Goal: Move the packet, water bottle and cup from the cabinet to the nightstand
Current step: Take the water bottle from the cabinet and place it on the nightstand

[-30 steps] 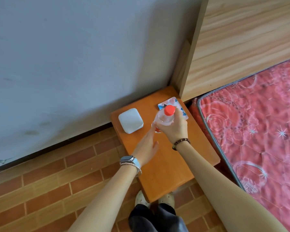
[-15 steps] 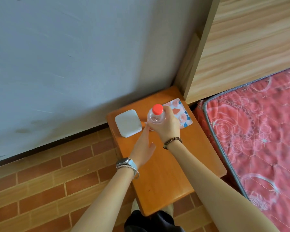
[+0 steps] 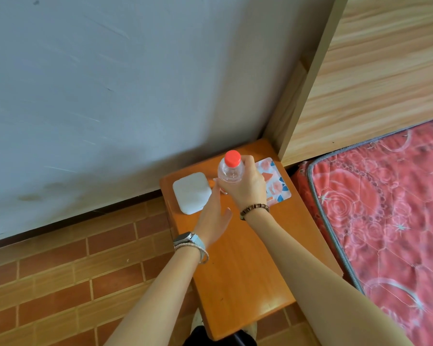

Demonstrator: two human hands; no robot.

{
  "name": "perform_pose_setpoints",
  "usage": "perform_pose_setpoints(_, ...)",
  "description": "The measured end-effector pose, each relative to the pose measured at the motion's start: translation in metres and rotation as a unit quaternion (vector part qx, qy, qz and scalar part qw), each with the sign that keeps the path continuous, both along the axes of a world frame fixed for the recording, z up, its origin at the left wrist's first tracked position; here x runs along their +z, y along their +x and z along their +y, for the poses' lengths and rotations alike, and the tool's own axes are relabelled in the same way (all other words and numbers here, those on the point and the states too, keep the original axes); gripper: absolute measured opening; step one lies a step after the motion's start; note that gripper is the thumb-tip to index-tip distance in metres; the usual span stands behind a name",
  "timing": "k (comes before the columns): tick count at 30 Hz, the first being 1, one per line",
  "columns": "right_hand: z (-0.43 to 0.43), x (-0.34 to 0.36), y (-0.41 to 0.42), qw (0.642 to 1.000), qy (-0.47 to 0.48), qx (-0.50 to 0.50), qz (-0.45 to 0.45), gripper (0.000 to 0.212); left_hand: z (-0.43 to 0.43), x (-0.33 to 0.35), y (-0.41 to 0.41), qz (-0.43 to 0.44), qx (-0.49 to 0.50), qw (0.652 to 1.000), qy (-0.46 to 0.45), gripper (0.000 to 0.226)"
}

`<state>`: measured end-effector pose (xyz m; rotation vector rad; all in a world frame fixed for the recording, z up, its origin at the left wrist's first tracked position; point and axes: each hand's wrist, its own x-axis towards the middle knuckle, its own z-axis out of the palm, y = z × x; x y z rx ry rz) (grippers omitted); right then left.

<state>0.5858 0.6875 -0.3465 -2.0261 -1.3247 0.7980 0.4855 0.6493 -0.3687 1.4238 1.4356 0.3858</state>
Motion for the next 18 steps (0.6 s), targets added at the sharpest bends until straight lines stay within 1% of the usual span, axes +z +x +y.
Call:
perform_pose_setpoints(4, 0.001, 0.001, 0.002, 1.000, -0.005, 0.006, -0.024, 0.062, 0.002, 0.003, 0.001, 0.007, -0.001, 1.000, 0.005, 0.066)
perform_pose_setpoints(10, 0.001, 0.005, -0.002, 0.999, -0.019, 0.002, -0.048, 0.064, 0.005, 0.008, -0.001, 0.026, -0.011, 1.000, -0.008, 0.068)
perform_pose_setpoints(14, 0.000, 0.011, -0.003, 0.997, -0.037, 0.006, -0.074, 0.070, 0.005, 0.019, -0.005, 0.048, -0.016, 0.999, 0.005, 0.052)
perform_pose_setpoints(16, -0.002, 0.015, -0.002, 0.997, -0.050, 0.003, -0.066, 0.077, 0.003, 0.026, -0.008, 0.056, -0.017, 0.998, 0.015, 0.045)
perform_pose_setpoints(18, -0.008, 0.022, 0.001, 0.996, -0.066, -0.007, -0.053, 0.085, -0.002, 0.037, -0.011, 0.060, -0.018, 0.998, 0.029, 0.043)
